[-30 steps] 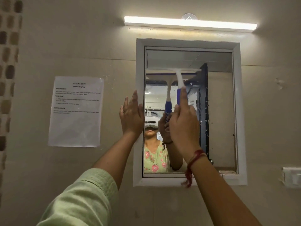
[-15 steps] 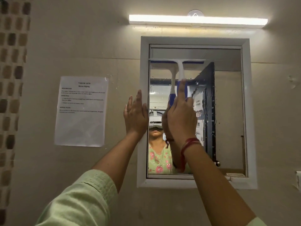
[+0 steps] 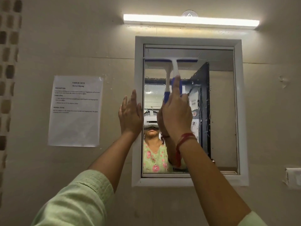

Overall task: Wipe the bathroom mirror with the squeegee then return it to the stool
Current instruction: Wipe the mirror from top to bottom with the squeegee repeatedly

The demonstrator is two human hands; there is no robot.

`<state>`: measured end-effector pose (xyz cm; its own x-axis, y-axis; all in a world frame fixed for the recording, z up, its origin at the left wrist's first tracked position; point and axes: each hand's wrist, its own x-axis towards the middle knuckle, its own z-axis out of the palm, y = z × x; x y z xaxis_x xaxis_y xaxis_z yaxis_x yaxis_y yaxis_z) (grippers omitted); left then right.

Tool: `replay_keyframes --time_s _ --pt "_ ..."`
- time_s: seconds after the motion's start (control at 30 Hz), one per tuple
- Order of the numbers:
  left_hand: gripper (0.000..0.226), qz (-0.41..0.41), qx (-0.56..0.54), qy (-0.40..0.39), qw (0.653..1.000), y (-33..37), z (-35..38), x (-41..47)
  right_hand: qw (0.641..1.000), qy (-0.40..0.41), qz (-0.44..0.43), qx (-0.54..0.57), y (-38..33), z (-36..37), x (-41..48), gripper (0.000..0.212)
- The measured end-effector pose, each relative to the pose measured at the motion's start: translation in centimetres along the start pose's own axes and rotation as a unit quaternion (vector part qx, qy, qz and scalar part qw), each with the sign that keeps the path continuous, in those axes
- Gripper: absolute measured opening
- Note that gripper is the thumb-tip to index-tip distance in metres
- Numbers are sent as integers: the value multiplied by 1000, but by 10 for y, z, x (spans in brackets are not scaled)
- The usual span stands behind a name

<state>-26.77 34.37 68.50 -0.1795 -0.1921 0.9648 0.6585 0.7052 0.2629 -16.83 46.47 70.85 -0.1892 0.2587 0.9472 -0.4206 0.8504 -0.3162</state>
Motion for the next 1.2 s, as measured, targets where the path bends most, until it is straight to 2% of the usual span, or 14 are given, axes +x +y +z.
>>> replay_keyframes --time_s 0.2,0.3,0.43,0.57,0.8,0.93,1.03,1.2 --pt "48 -2 -3 -6 1000 1 -1 0 998 -59 6 -5 13 -19 -54 77" --pt "48 -4 -1 -6 1000 1 -1 0 999 -16 -10 43 2 -25 -26 63" --pt "48 -3 -4 -3 1000 1 -2 -1 999 21 -7 41 -10 -19 24 55" --pt "49 -3 -8 -4 1000 1 -2 0 1000 17 5 20 -13 -7 34 58" --pt "48 -6 -15 -9 1000 2 -3 -1 999 -4 -15 29 6 -1 -32 76" --pt "48 -11 -26 -14 1000 3 -4 -1 999 35 -15 -29 1 5 2 70" --pt "48 -12 -42 -16 999 3 -5 -1 999 28 -6 -37 -9 7 25 68" --pt "48 -6 -58 -21 998 1 -6 0 1000 14 -1 -18 4 12 -18 74"
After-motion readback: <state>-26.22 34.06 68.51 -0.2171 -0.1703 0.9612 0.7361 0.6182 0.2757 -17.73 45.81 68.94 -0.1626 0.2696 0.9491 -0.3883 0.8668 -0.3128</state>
